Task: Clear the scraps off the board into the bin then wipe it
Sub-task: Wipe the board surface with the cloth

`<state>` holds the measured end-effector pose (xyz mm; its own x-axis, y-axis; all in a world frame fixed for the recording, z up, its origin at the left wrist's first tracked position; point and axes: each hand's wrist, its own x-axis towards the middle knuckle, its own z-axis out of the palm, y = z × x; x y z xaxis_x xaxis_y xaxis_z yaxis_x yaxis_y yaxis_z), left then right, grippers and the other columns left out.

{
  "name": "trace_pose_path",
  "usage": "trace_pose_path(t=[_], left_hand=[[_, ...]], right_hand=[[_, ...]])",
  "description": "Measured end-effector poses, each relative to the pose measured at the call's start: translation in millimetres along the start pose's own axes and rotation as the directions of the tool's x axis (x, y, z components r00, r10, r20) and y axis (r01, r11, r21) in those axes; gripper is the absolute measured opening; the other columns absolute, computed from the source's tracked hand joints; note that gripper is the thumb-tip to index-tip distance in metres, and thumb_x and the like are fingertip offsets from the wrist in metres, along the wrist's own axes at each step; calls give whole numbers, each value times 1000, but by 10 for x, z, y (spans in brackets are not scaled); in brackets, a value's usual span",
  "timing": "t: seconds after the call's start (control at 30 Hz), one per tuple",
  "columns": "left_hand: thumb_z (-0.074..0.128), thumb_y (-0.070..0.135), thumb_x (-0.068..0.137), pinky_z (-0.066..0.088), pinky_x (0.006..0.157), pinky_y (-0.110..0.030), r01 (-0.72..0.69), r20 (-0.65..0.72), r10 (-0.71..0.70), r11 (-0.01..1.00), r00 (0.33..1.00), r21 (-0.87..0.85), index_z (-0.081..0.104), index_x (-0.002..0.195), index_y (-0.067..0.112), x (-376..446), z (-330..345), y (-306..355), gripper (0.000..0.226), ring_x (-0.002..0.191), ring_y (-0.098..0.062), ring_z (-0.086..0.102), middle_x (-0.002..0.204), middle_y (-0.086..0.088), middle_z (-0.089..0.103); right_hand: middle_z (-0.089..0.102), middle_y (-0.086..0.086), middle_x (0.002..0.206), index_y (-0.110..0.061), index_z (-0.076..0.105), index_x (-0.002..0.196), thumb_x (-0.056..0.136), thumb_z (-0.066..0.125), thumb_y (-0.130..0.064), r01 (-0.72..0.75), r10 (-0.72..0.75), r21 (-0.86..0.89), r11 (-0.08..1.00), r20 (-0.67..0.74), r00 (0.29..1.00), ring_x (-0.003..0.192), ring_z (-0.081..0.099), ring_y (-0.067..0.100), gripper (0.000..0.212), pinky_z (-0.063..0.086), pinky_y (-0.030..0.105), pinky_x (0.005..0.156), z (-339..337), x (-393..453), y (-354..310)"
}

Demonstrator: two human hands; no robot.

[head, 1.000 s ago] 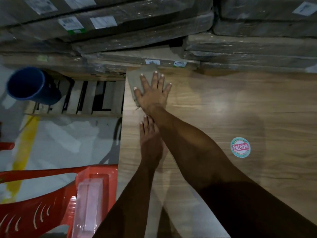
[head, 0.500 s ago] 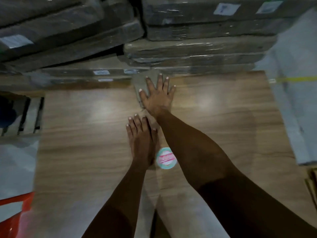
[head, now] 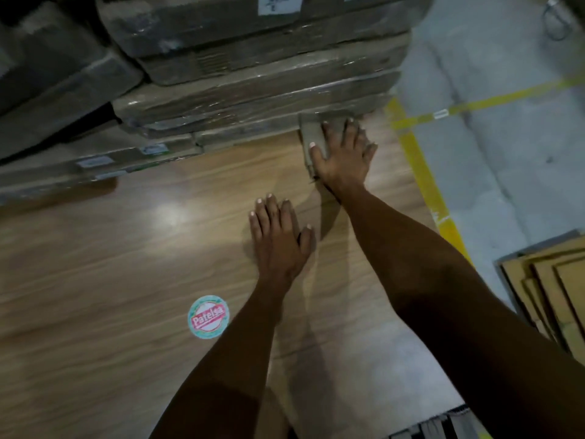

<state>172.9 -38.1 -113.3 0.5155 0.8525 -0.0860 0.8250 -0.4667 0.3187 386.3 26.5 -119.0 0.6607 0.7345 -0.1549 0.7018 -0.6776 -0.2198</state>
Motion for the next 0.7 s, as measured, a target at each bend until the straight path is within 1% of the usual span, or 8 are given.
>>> trace_pose_path(t=[0.2, 0.27, 0.37, 0.47, 0.53, 0.6, 0.67, 0.7], left_hand=[[43, 47, 96, 17, 126, -55, -97, -51, 95, 994, 994, -44, 49, 148, 7, -100, -16, -18, 66, 154, -41, 24, 162, -22, 34], [42, 44, 99, 16, 127, -53, -129, -36, 127, 990, 991, -60, 48, 149, 7, -205, -50, -55, 63, 155, -38, 23, 163, -21, 34], [41, 42, 99, 13, 129, -49, -115, 15, 118, 987, 993, -111, 48, 149, 8, -448, -81, -147, 61, 156, -34, 23, 164, -18, 34], [44, 39, 98, 14, 128, -47, -126, 17, 130, 979, 991, -158, 52, 146, 9, -805, -101, -268, 57, 155, -32, 27, 162, -16, 39], [45, 36, 99, 17, 126, -46, -133, 19, 141, 962, 990, -238, 56, 140, 6, -1041, -126, -380, 51, 151, -35, 32, 157, -18, 44], [42, 35, 102, 23, 123, -45, -118, -2, 124, 943, 992, -311, 58, 135, 2, -1274, -165, -513, 50, 145, -39, 42, 150, -22, 52], [40, 38, 107, 36, 117, -42, -56, -22, 52, 904, 998, -424, 57, 135, 0, -1524, -324, -622, 50, 134, -38, 53, 139, -20, 60], [42, 40, 108, 42, 111, -36, 15, 7, -14, 847, 1000, -532, 55, 137, 3, -1654, -443, -654, 49, 127, -33, 59, 132, -14, 65]], right_hand=[[3, 13, 173, -42, 19, 162, 100, 28, -66, -148, 151, 74, 986, -31, 988, 158, 3, 41, 67, 1, 66, 123, -153, 74, 566], [2, 13, 173, -40, 19, 162, 101, 29, -64, -211, 216, 96, 973, -44, 975, 158, 1, 41, 67, 1, 67, 122, -141, -96, 606], [7, 15, 172, -37, 24, 161, 103, 31, -58, -270, 277, 90, 959, -75, 958, 157, 6, 43, 63, 4, 67, 120, -22, -588, 574], [19, 14, 171, -33, 34, 159, 105, 38, -49, -273, 281, 83, 958, -113, 953, 155, 19, 43, 56, 12, 61, 121, 89, -1217, 480], [29, 14, 167, -26, 42, 155, 106, 41, -41, -267, 279, 105, 958, -128, 952, 151, 28, 42, 51, 18, 57, 121, 130, -1670, 360], [43, 14, 160, -20, 51, 149, 105, 45, -33, -259, 269, 91, 962, -122, 955, 144, 40, 41, 45, 28, 53, 116, 155, -2162, 181], [62, 14, 138, -16, 63, 129, 103, 48, -28, -218, 236, 148, 965, -121, 964, 125, 54, 40, 32, 41, 48, 101, 139, -2614, -28], [68, 15, 121, -14, 65, 116, 101, 50, -26, -173, 208, 239, 955, -130, 970, 112, 60, 39, 25, 46, 45, 91, 114, -2820, -138]])
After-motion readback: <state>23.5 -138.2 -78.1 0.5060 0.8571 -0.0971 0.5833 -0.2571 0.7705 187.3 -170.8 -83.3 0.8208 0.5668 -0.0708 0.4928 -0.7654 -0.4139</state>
